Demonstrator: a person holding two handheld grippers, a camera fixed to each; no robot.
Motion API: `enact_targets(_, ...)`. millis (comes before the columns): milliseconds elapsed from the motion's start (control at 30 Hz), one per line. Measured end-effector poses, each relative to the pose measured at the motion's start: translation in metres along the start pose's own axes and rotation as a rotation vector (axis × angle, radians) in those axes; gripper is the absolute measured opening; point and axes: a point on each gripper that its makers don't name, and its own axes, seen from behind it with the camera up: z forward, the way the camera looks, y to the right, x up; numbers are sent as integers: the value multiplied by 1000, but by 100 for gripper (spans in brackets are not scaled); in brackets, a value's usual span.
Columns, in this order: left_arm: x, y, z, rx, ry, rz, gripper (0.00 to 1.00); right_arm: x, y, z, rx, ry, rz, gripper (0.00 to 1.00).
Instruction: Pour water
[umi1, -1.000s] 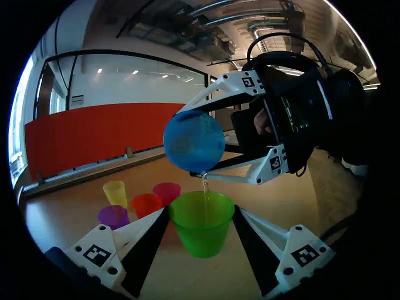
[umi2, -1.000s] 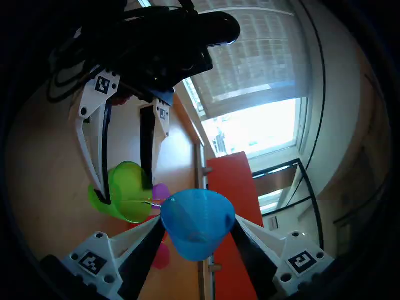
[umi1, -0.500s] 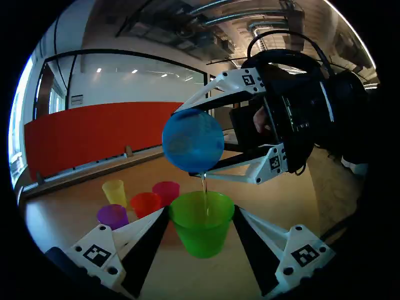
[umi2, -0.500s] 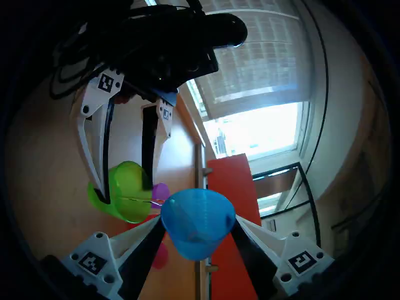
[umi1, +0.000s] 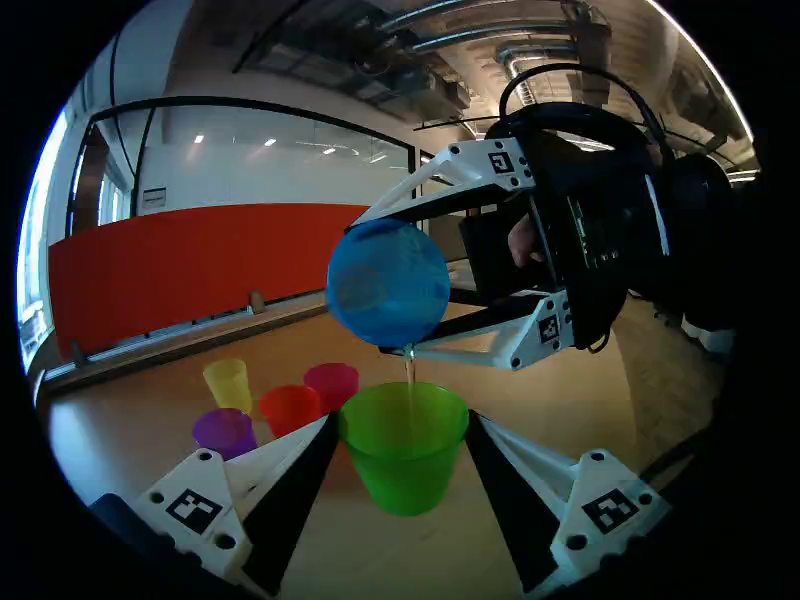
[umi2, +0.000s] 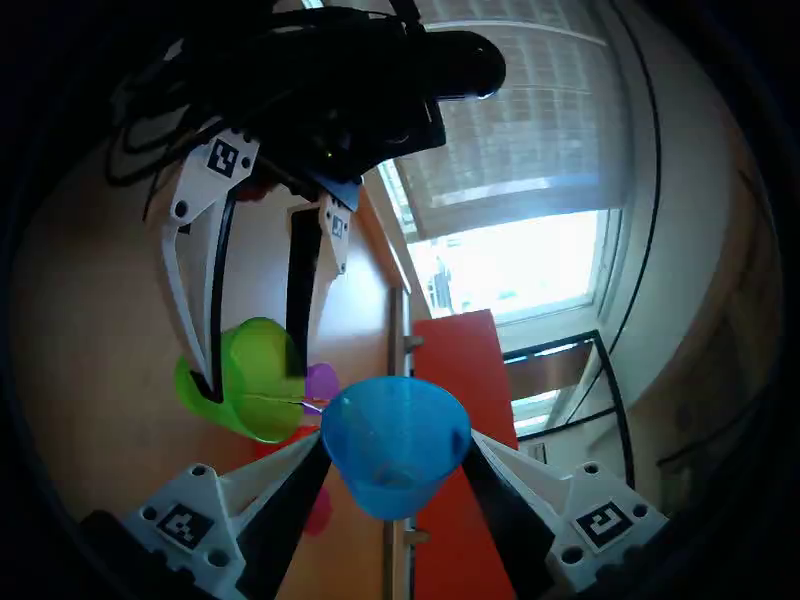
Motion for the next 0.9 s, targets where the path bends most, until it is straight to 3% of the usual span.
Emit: enact_targets(900,1,0,1,-2,0,4,90,-4,6,6,-21,-2,-58,90)
